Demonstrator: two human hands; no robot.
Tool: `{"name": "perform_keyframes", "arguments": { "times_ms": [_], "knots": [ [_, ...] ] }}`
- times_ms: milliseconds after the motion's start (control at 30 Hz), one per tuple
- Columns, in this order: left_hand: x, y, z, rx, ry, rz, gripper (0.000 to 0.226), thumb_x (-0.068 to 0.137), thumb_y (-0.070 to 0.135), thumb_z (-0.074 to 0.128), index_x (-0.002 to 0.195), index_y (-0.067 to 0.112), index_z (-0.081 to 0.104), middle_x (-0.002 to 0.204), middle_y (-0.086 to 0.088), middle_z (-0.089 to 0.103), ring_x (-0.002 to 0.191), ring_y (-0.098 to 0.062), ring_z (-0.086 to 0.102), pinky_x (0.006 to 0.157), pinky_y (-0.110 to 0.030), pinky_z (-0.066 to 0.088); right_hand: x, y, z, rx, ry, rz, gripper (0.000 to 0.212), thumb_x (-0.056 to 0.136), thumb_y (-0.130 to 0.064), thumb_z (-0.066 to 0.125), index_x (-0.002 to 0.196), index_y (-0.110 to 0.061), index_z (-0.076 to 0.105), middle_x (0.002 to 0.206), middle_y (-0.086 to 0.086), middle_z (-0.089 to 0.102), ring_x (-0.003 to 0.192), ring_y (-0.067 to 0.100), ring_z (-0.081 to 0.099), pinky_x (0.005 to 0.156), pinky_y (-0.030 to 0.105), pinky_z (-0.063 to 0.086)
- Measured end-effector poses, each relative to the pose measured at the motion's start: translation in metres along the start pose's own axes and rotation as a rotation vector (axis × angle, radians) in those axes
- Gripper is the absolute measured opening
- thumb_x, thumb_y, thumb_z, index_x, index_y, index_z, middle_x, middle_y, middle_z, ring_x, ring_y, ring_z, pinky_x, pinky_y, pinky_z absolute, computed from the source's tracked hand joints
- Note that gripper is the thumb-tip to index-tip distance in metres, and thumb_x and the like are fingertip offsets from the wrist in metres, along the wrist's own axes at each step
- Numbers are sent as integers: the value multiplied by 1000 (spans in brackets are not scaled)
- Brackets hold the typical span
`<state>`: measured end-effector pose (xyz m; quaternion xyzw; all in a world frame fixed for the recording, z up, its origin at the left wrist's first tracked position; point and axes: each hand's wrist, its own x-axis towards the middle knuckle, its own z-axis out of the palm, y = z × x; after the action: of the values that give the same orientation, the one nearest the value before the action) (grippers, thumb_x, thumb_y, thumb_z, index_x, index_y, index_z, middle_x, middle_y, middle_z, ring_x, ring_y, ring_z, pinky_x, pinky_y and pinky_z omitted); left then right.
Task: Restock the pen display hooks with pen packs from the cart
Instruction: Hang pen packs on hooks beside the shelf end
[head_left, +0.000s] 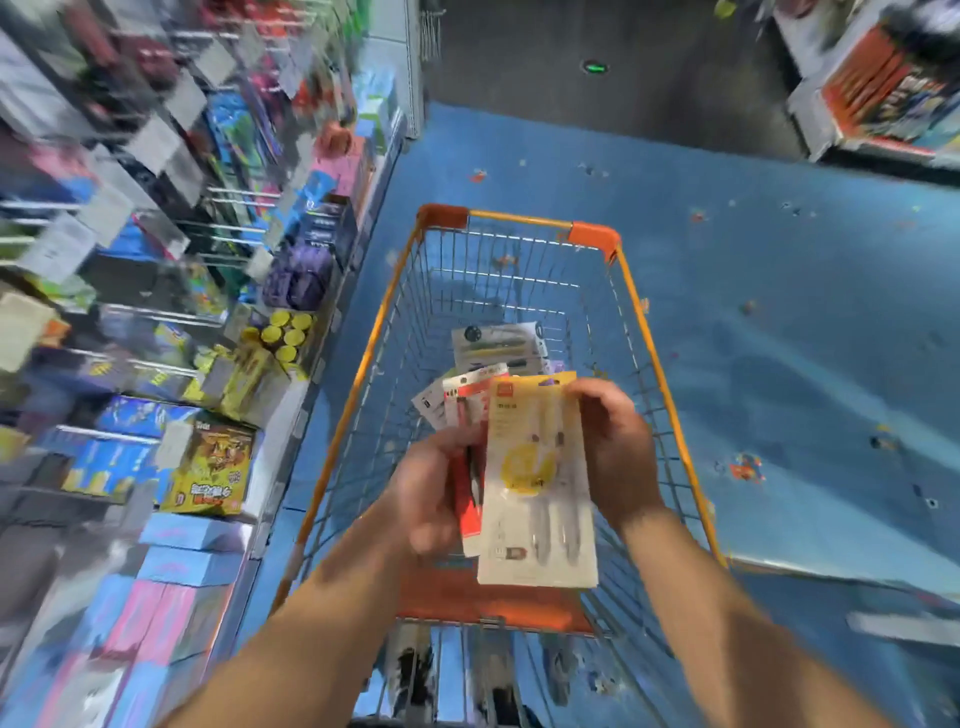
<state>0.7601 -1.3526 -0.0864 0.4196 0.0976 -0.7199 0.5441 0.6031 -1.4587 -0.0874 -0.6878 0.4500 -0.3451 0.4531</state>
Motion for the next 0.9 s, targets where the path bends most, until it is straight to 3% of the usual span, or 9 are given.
{"name": "perform_keyframes", "arguments": {
  "times_ms": [100,267,367,500,600,700,767,833,900],
  "knots": [
    [-38,1,20,66,-48,71,45,99,45,54,109,6,74,99,-16,75,84,-32,74,81,-42,57,-4,-34,-4,-13,-50,-15,34,100,-7,63,92,-39,68,93,-36,68,91,-13,63,81,6,43],
    [-89,-7,42,243,52,413,23,88,26,64,104,10,65,81,-4,72,60,-11,68,58,-20,53,-10,-83,-12,-35,-197,-95,36,103,-6,54,100,-40,65,92,-33,69,93,-21,60,80,3,41],
    [-122,-11,42,247,155,564,10,91,19,71,98,12,70,88,-9,70,70,-16,69,69,-28,56,-14,-115,-8,142,-230,-44,31,105,-13,51,103,-39,68,101,-15,75,91,-4,69,82,21,51],
    [-182,-20,32,228,327,723,11,81,19,80,92,19,79,89,-5,79,90,-26,74,89,-43,58,-32,-175,12,415,-486,106,17,103,-29,61,113,-16,67,88,0,71,71,9,68,62,23,55],
    [-238,-28,21,164,346,828,34,64,15,77,98,6,76,85,-17,75,68,-22,75,64,-31,60,-58,-222,40,324,-694,52,17,88,-34,75,91,-18,72,71,0,70,68,17,66,61,31,57],
    [-301,-39,-1,156,433,898,64,59,27,89,116,2,71,104,-21,75,88,-30,71,84,-41,57,-96,-265,76,328,-797,7,28,97,-26,70,85,-1,65,59,-2,61,56,14,56,48,18,41],
    [-328,-46,-10,163,490,933,58,60,39,90,111,15,76,115,-19,76,102,-36,71,103,-53,50,-114,-281,92,339,-820,27,25,100,-19,64,81,-4,62,54,-3,57,50,12,52,46,18,42],
    [-366,-54,-28,137,572,992,40,73,42,85,107,22,77,111,-12,78,105,-34,73,107,-55,50,-147,-304,116,352,-879,15,20,97,-24,67,83,-10,67,65,-1,70,63,19,67,68,37,61],
    [-402,-66,-44,88,625,1048,25,92,31,76,113,18,72,105,-8,79,93,-27,74,96,-46,56,-182,-327,133,355,-987,-9,18,92,-35,66,96,-19,74,90,7,78,91,33,75,93,58,57]
  ]
}}
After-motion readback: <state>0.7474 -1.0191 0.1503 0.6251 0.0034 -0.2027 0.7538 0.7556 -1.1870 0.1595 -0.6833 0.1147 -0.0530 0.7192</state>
